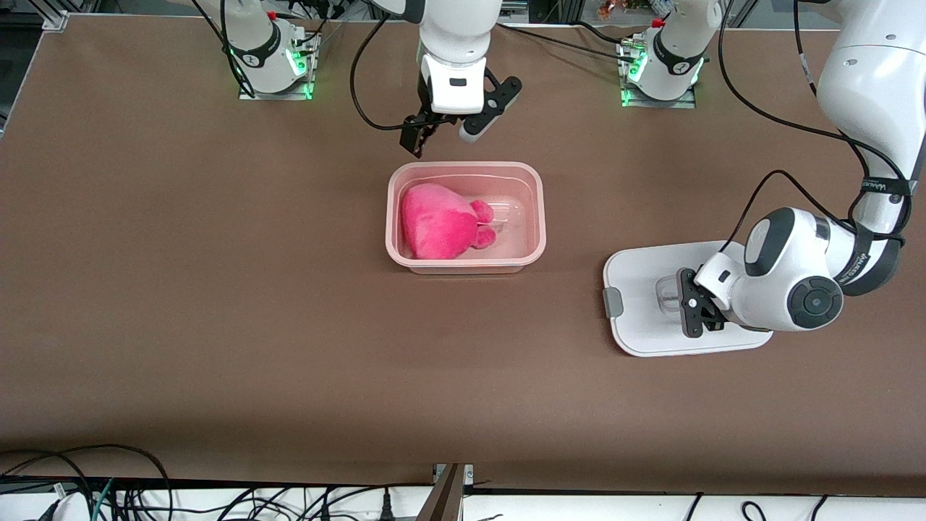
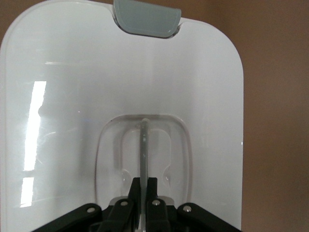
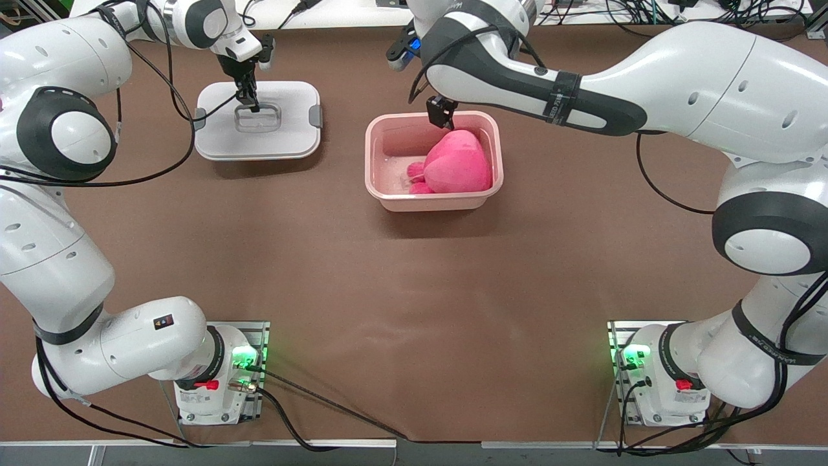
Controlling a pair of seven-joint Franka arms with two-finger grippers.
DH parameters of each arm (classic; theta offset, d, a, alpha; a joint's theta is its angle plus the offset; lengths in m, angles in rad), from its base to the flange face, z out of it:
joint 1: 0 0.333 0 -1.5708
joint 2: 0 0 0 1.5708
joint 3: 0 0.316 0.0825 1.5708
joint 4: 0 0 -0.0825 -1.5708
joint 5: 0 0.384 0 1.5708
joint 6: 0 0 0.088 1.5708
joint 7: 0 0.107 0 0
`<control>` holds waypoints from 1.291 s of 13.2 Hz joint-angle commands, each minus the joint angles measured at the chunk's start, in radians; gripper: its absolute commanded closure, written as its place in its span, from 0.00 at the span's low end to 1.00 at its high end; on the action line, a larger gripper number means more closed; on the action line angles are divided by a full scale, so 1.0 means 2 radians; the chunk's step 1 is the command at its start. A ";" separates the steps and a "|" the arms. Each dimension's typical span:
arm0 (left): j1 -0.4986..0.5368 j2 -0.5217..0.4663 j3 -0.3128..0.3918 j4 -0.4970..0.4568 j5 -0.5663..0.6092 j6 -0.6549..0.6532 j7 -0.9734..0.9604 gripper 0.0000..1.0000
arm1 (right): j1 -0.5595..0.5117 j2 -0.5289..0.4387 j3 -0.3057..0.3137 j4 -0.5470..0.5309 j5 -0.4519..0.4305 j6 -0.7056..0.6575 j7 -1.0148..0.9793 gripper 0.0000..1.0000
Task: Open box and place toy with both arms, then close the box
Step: 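Drop the plush into the box while the left gripper lifts the lid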
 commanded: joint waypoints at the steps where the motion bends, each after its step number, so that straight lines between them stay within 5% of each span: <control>1: -0.002 -0.023 -0.009 0.000 0.002 -0.013 0.004 0.98 | -0.041 -0.009 -0.013 0.008 0.007 -0.014 0.003 0.00; 4: 0.002 -0.054 -0.063 0.012 -0.007 -0.063 -0.001 0.98 | -0.146 -0.014 -0.018 0.007 0.058 -0.014 0.002 0.00; 10: -0.017 -0.067 -0.175 0.043 -0.057 -0.137 -0.038 0.94 | -0.316 -0.013 -0.017 0.007 0.074 -0.010 0.004 0.00; 14: -0.121 -0.045 -0.174 0.043 -0.103 -0.132 -0.165 0.94 | -0.343 -0.030 -0.041 -0.007 0.078 -0.007 0.012 0.00; 17: -0.217 -0.038 -0.152 0.054 -0.100 -0.088 -0.251 0.93 | -0.343 -0.079 -0.088 -0.066 0.117 0.035 0.009 0.00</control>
